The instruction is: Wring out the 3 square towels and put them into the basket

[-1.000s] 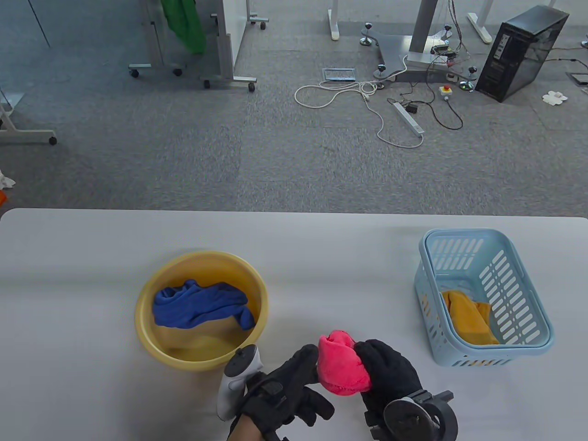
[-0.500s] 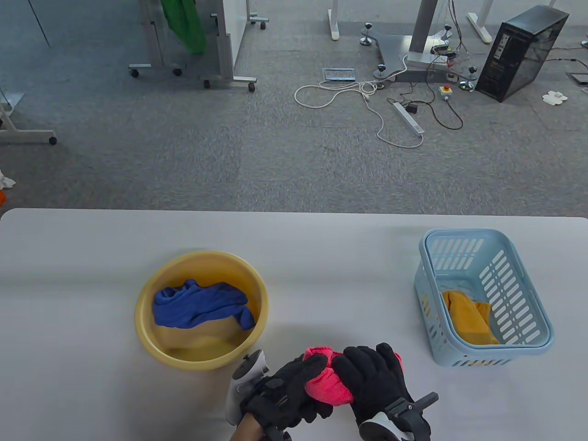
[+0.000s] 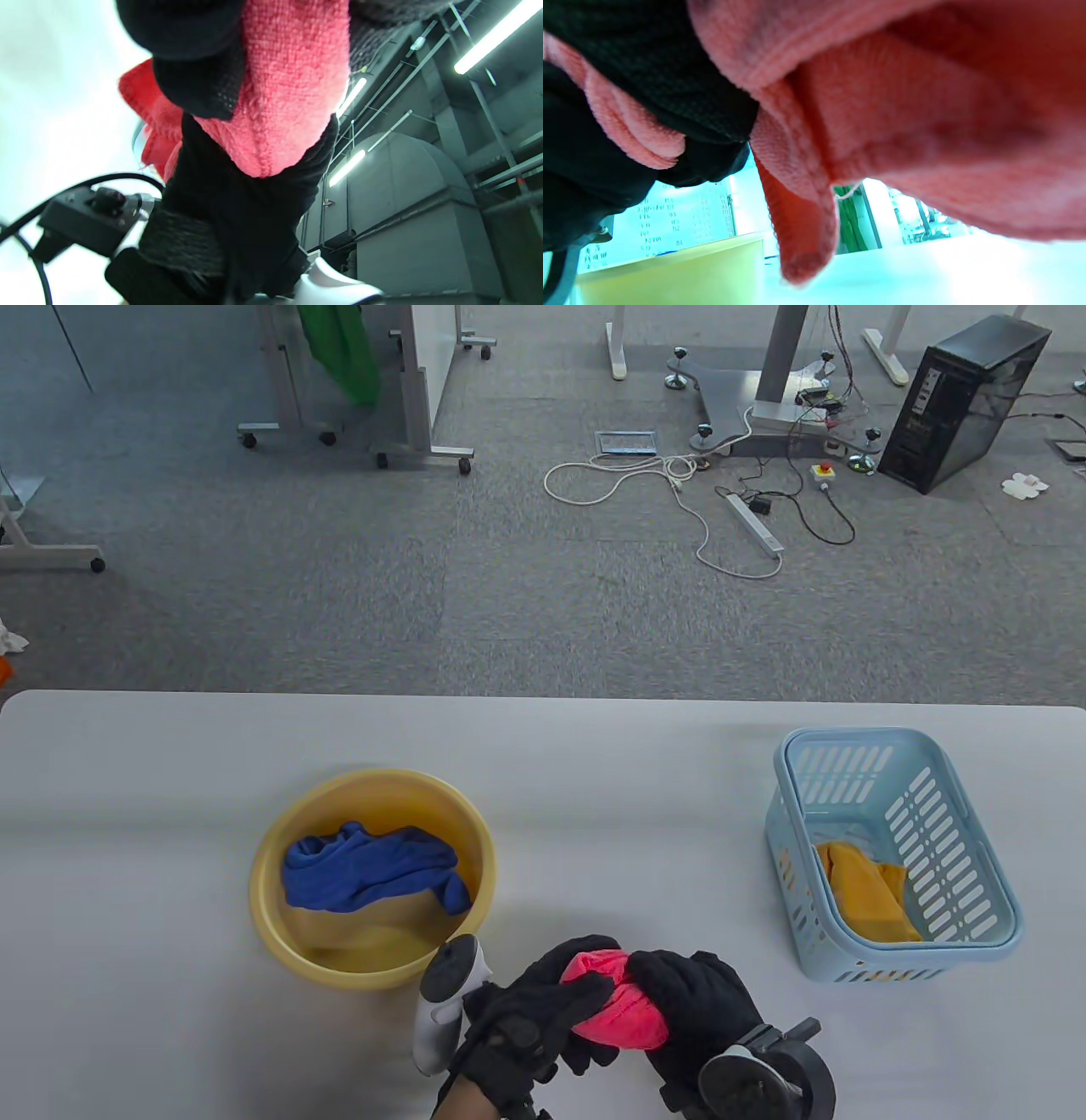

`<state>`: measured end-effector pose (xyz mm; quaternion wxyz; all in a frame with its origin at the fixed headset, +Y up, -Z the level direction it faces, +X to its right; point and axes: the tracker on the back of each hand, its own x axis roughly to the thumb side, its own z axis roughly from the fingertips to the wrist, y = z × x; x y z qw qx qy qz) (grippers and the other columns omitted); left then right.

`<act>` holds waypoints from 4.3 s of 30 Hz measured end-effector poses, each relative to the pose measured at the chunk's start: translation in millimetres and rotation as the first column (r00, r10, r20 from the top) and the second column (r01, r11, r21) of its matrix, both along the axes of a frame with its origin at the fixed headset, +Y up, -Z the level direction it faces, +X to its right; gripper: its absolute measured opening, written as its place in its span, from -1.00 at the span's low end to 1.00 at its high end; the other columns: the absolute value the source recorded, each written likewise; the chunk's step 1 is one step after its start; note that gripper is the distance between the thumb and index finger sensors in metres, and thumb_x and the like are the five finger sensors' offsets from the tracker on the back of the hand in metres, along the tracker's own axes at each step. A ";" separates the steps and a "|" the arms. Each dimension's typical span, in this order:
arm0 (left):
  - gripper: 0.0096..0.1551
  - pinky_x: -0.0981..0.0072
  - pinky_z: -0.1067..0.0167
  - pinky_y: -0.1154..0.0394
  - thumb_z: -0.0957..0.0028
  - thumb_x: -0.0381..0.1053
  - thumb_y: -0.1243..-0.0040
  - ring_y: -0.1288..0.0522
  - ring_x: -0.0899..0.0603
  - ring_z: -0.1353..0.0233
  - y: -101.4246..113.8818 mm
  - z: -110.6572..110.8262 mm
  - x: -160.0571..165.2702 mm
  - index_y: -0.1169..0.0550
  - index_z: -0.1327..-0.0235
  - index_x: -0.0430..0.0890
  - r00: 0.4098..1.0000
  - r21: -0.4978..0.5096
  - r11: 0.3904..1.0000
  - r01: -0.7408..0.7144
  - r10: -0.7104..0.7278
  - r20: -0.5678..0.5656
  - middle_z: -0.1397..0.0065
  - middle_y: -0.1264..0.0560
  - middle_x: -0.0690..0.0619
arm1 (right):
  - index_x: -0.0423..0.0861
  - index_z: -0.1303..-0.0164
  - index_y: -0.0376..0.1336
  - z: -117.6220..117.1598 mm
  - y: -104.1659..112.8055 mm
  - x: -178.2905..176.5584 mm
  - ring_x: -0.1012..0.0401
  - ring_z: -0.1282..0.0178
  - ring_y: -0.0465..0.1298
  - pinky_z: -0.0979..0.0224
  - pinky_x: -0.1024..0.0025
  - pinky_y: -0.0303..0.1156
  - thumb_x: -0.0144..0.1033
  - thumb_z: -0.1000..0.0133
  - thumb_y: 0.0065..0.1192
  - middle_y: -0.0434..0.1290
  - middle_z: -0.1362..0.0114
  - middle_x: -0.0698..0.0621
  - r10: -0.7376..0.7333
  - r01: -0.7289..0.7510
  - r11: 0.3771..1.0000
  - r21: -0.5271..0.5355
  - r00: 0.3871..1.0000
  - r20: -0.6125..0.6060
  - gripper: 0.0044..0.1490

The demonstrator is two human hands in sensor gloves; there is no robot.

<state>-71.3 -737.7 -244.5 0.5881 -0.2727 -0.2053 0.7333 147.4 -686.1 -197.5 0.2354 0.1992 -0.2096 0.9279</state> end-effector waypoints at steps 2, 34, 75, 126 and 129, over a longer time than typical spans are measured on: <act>-0.27 0.33 0.32 -0.64 -0.28 0.10 -0.27 -0.68 -0.25 0.14 4.5 0.4 -0.8 -0.27 -0.67 0.02 0.998 0.056 0.997 0.046 -0.043 -0.049 -0.51 -0.32 -0.27 | -0.02 -0.43 0.24 -2.5 -2.4 2.2 -0.01 -0.06 0.68 -0.44 -0.11 0.47 -0.25 0.10 0.78 0.54 -0.28 -0.09 -0.035 0.035 0.998 -0.046 0.999 -0.004 -0.07; -0.47 0.42 0.61 -0.62 -0.16 0.06 -0.25 -0.70 -0.14 0.49 43.1 15.4 7.8 -0.57 -0.44 0.11 0.915 0.594 0.705 0.387 -0.212 -0.344 -0.22 -0.50 -0.36 | -0.23 -0.40 0.29 -34.8 -57.7 11.0 0.11 0.31 0.71 -0.10 0.10 0.65 -0.19 0.09 0.80 0.61 -0.11 -0.18 -0.663 0.329 0.419 -0.847 0.748 -0.038 -0.06; -0.50 0.45 0.67 -0.60 -0.15 0.09 -0.28 -0.68 -0.05 0.57 40.7 18.2 6.7 -0.61 -0.39 0.24 0.921 0.632 0.715 0.300 -0.044 -0.387 -0.15 -0.56 -0.30 | -0.27 -0.36 0.28 -32.5 -65.1 1.7 0.16 0.40 0.65 -0.12 0.16 0.64 -0.05 0.03 0.76 0.59 0.01 -0.13 -0.790 0.214 0.263 -0.941 0.608 -0.083 -0.07; -0.06 0.12 0.19 -0.63 -0.22 0.47 -0.17 -0.66 -0.32 0.00 17.7 27.7 -17.3 -0.29 -0.66 -0.09 0.945 0.094 0.981 0.167 -0.132 -0.300 -0.31 -0.47 -0.29 | -0.01 -0.45 0.20 23.6 60.3 -4.4 -0.01 0.09 0.60 -0.44 -0.11 0.43 -0.27 0.03 0.76 0.49 -0.23 -0.13 0.203 -0.202 0.976 0.078 0.979 -0.004 -0.08; -0.04 0.00 0.06 -0.58 -0.22 0.47 -0.17 -0.59 -0.38 -0.14 20.1 26.8 -20.8 -0.26 -0.66 -0.10 0.928 0.121 0.968 0.219 -0.169 -0.333 -0.37 -0.40 -0.31 | -0.01 -0.46 0.19 21.8 68.2 2.0 -0.01 0.08 0.60 -0.44 -0.11 0.43 -0.26 0.03 0.76 0.49 -0.24 -0.13 0.236 -0.237 0.969 0.073 0.971 0.024 -0.07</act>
